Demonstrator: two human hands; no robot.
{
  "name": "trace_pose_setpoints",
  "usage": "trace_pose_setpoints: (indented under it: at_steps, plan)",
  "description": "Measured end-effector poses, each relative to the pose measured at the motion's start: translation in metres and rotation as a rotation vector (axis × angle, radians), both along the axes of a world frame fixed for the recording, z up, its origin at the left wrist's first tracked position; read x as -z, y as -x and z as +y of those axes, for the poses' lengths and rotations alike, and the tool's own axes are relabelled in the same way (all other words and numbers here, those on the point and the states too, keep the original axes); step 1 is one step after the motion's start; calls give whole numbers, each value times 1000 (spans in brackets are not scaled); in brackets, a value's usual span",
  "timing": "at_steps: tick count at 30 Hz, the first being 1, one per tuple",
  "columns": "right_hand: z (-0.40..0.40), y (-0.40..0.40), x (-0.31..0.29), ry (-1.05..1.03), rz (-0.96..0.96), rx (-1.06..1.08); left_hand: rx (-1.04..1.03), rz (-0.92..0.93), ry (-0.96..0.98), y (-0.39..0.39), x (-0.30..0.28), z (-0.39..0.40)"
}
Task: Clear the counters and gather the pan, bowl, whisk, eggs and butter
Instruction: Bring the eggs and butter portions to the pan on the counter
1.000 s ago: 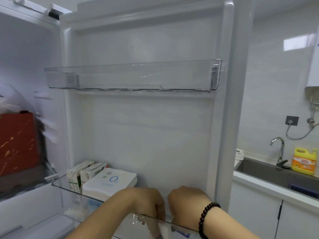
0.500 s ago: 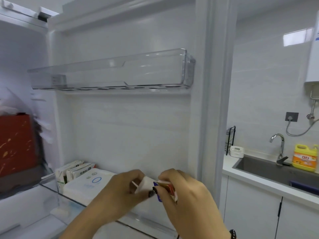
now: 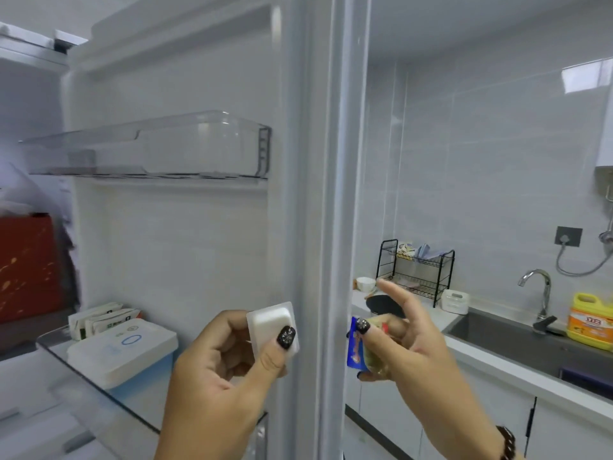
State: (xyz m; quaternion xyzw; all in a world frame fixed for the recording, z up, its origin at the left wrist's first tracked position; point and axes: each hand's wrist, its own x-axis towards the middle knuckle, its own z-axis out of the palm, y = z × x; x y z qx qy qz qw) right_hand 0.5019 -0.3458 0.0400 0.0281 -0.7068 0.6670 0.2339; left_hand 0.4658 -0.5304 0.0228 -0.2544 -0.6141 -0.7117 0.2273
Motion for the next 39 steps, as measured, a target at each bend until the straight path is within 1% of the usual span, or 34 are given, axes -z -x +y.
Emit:
trace_pose_setpoints:
  at_steps: [4, 6, 8, 11, 15, 17, 19, 23, 25, 30, 33, 36, 39]
  plan:
    - [20, 16, 12, -78, -287, -178, -29, -8, 21, -16, 4, 24]
    - [25, 21, 17, -117, -367, -250, -56, -24, 52, -23, 8, 34]
    - [28, 24, 21, -182, -391, -282, -72, -53, 65, -32, 8, 40]
    - [29, 21, 25, -307, -353, -316, -87, -80, 80, -45, 6, 47]
    - [29, 6, 28, -398, -290, -473, -97, -69, 93, -65, 0, 55]
    - [27, -3, 30, -363, -252, -538, -105, -45, 82, -72, -2, 57]
    - [24, -10, 31, -299, -200, -560, -105, -42, 72, -74, -2, 59]
    - [28, -16, 33, -184, -106, -438, -102, -86, 42, -76, 1, 61]
    - [30, -17, 30, -109, -89, -387, -143, -79, 34, -72, 3, 56]
    - [31, -19, 24, 24, -79, -314, -349, -94, -25, -50, 12, 20]
    - [22, -17, 24, 68, -109, -294, -506, -114, -58, -39, 21, -11]
    - [7, -10, 26, 95, -140, -303, -645, -143, -41, -36, 25, -37]
    - [-16, -2, 28, 99, -161, -348, -734, -123, -29, -34, 24, -55]
